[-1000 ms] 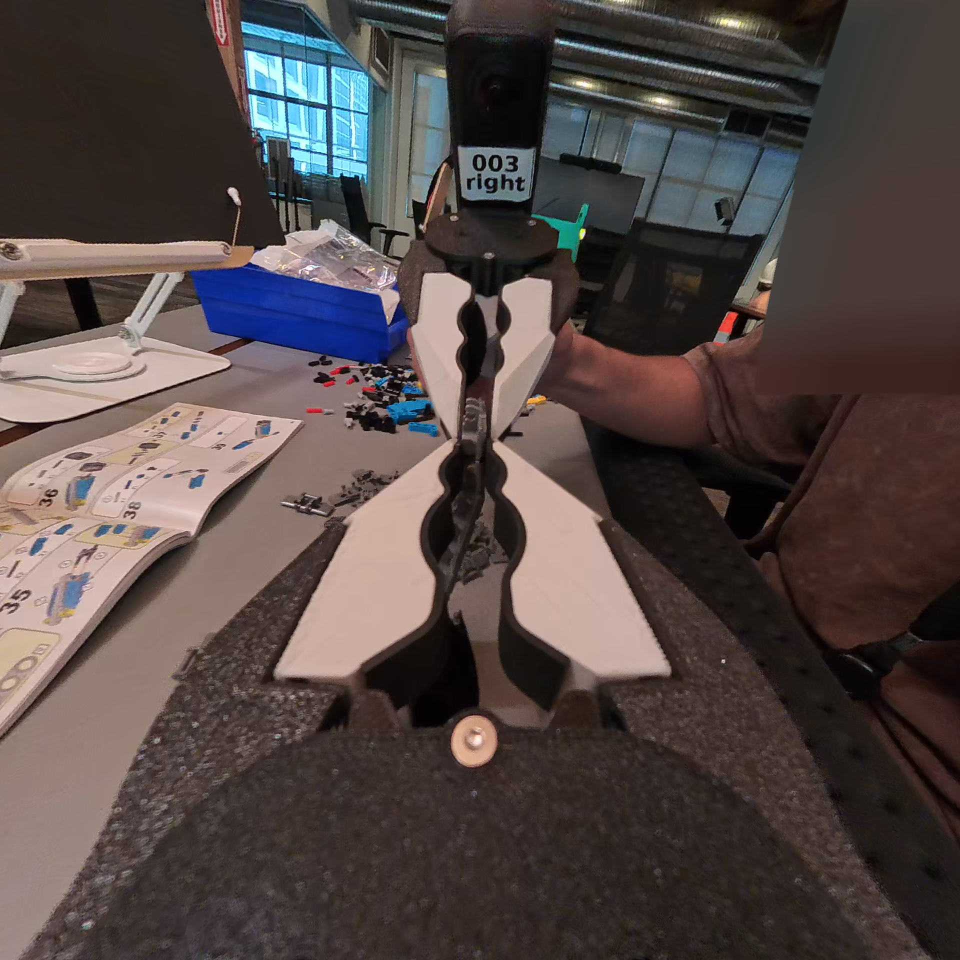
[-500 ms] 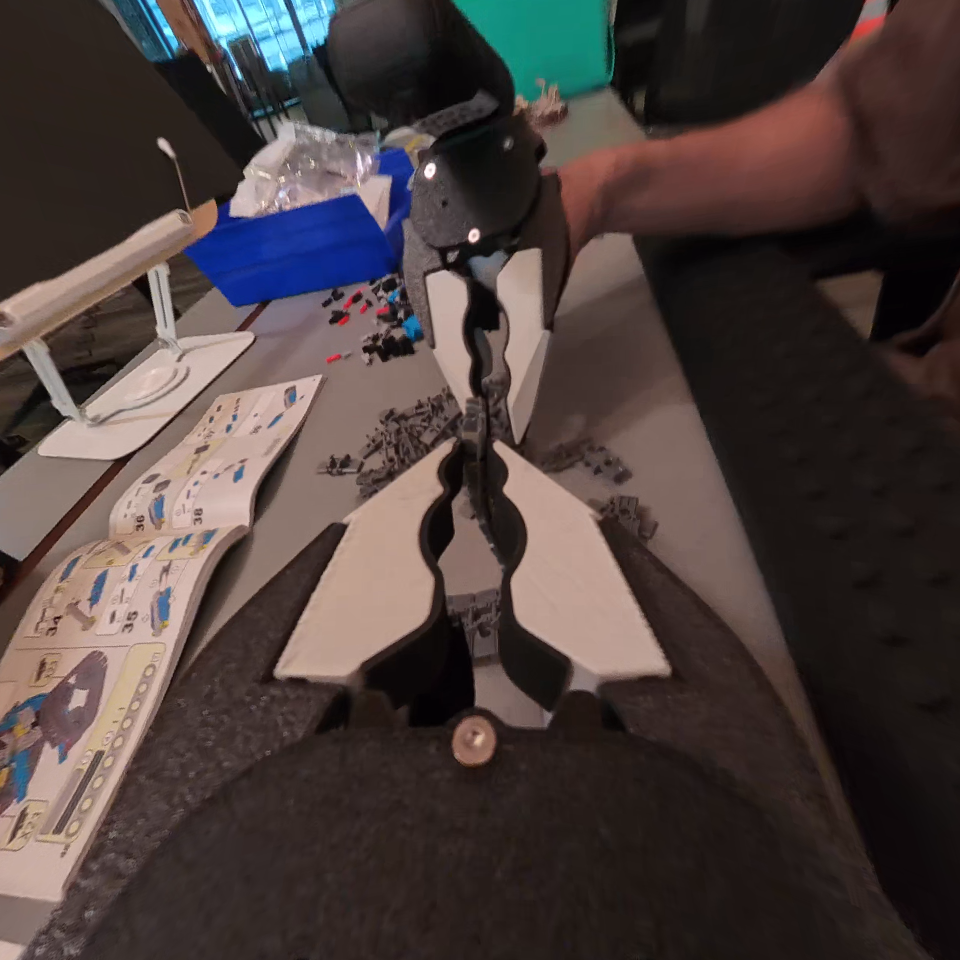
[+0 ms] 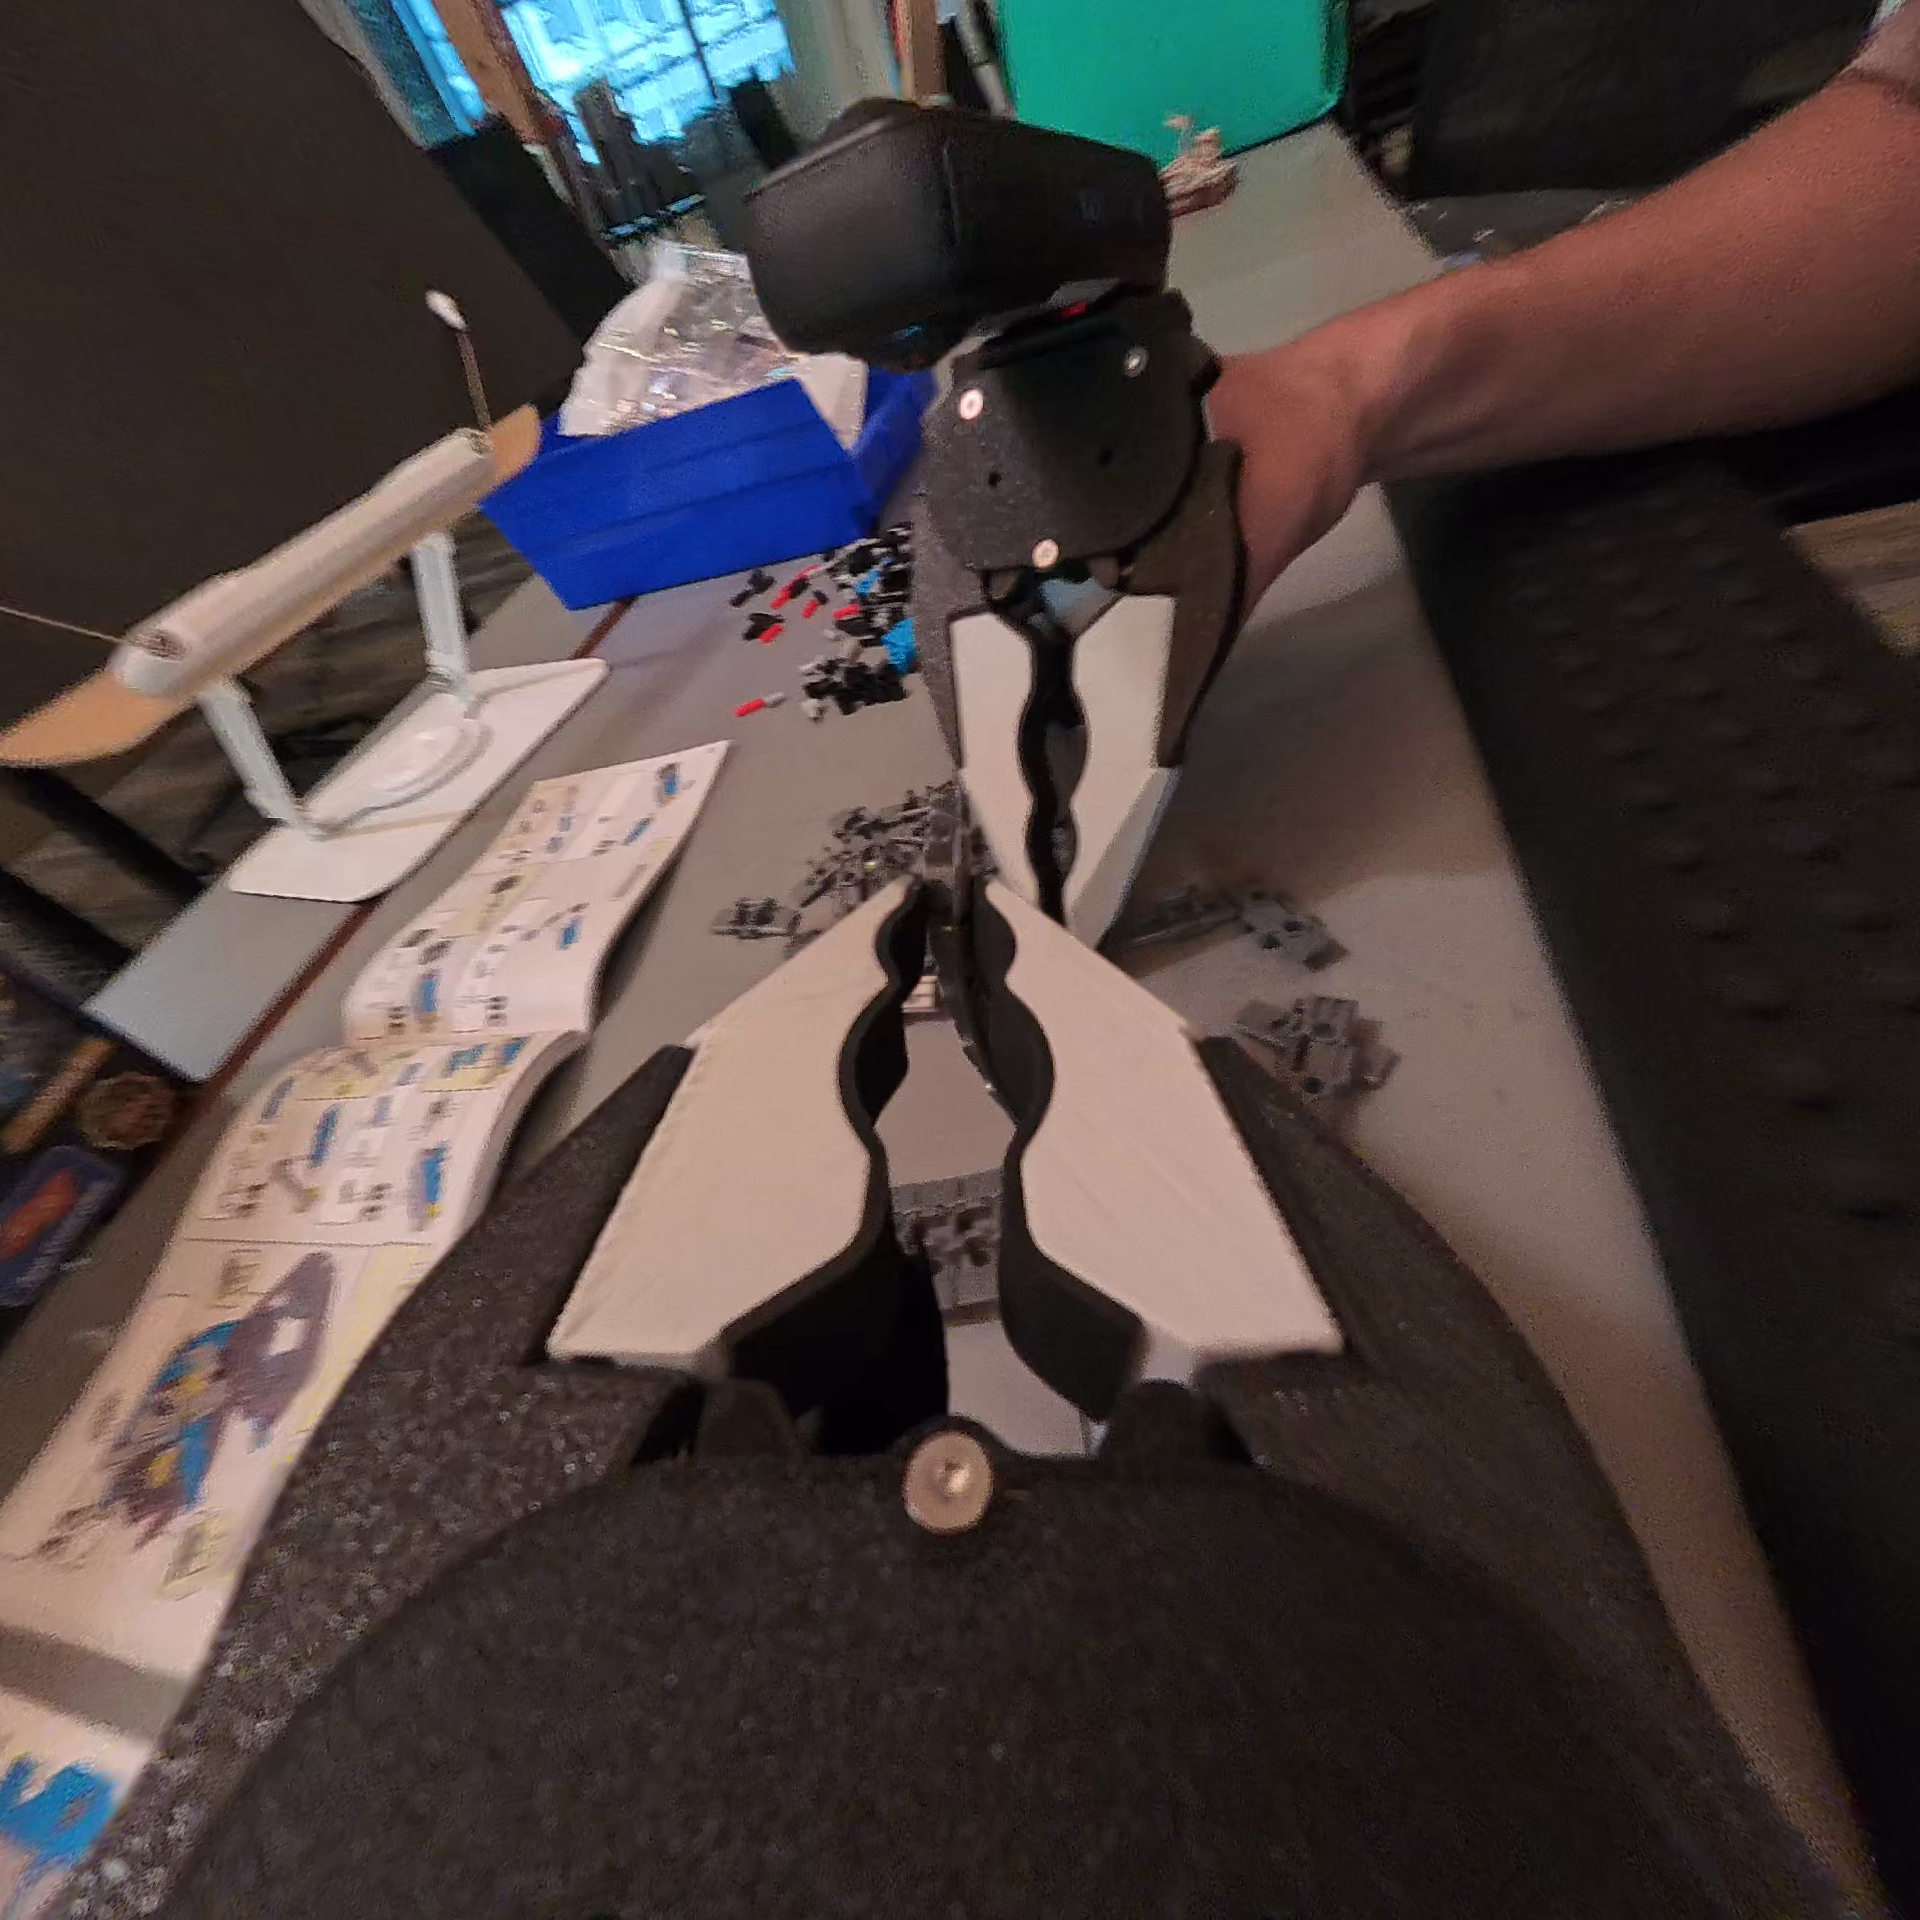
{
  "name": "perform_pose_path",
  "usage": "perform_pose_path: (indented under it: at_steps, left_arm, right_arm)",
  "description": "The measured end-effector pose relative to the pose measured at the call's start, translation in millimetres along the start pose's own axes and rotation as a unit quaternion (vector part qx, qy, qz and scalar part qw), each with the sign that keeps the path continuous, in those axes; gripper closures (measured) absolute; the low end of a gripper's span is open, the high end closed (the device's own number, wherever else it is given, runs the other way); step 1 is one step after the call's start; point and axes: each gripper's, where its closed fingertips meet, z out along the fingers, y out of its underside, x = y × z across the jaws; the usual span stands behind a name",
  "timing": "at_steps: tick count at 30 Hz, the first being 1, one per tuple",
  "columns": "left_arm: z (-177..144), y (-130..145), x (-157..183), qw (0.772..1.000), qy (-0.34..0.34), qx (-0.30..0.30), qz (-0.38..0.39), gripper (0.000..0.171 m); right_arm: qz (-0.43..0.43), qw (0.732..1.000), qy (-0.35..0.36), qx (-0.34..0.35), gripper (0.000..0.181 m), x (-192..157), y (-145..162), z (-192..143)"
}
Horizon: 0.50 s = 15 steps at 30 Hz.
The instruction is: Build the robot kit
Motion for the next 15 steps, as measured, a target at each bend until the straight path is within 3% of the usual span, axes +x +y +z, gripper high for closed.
perform_pose_path:
  at_steps: [3, 6, 8, 10, 15]
  left_arm:
    - [3.8, 4.1, -4.5, 0.994, -0.061, -0.025, 0.082, 0.164]
    - [9.9, 8.3, -1.6, 0.979, -0.106, -0.056, 0.166, 0.165]
    - [13.4, 5.8, 6.0, 0.975, -0.109, -0.055, 0.185, 0.165]
    - [13.3, 0.3, 5.9, 0.973, -0.126, -0.048, 0.185, 0.165]
    - [11.5, 5.1, -5.2, 0.936, -0.194, -0.092, 0.277, 0.165]
  right_arm:
    - [0.041, 0.998, 0.030, 0.023, 0.179, 6.4, -8.5, -12.7]
    - [0.125, 0.984, 0.036, 0.119, 0.179, 6.0, -37.1, -43.1]
    - [0.115, 0.974, 0.056, 0.189, 0.179, 1.5, -55.8, -65.5]
    - [0.105, 0.967, 0.124, 0.194, 0.180, 7.9, -53.1, -74.8]
    - [0.219, 0.935, 0.126, 0.247, 0.179, 8.7, -52.4, -73.6]
